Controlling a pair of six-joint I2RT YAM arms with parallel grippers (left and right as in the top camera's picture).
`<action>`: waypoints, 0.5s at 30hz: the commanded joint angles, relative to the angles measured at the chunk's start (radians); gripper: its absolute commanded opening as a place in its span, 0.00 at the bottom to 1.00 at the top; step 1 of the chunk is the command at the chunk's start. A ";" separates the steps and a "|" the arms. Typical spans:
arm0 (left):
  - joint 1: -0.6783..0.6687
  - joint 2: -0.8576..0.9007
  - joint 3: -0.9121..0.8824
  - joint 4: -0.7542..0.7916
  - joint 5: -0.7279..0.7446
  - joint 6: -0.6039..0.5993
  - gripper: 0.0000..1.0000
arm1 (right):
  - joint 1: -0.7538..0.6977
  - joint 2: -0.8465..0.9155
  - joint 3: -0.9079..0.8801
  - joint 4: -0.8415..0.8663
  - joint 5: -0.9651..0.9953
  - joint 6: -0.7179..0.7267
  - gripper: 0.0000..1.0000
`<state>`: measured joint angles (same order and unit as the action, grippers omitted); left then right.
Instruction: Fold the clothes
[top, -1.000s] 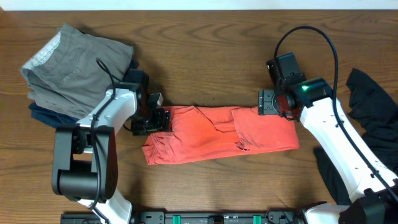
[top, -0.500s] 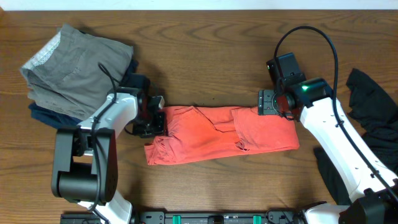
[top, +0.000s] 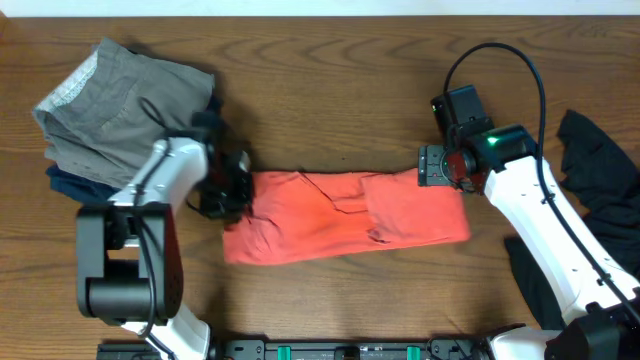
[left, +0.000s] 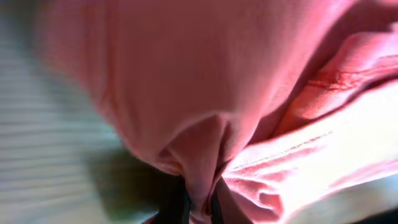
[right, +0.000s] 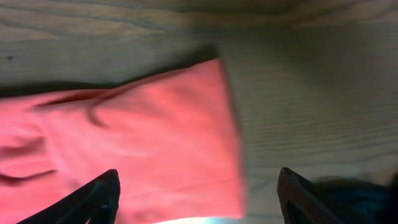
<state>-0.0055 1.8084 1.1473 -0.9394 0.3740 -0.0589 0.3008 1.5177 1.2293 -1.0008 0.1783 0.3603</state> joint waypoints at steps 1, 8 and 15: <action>0.062 -0.045 0.105 -0.058 -0.060 -0.017 0.06 | -0.053 0.005 -0.001 -0.005 0.031 0.005 0.79; 0.094 -0.065 0.303 -0.258 -0.132 -0.032 0.06 | -0.149 0.006 -0.001 -0.020 0.020 -0.062 0.79; -0.060 -0.066 0.437 -0.333 -0.003 -0.063 0.06 | -0.209 0.009 -0.002 -0.032 0.020 -0.071 0.78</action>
<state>0.0044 1.7634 1.5318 -1.2640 0.3080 -0.0860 0.1123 1.5177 1.2293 -1.0302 0.1852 0.3161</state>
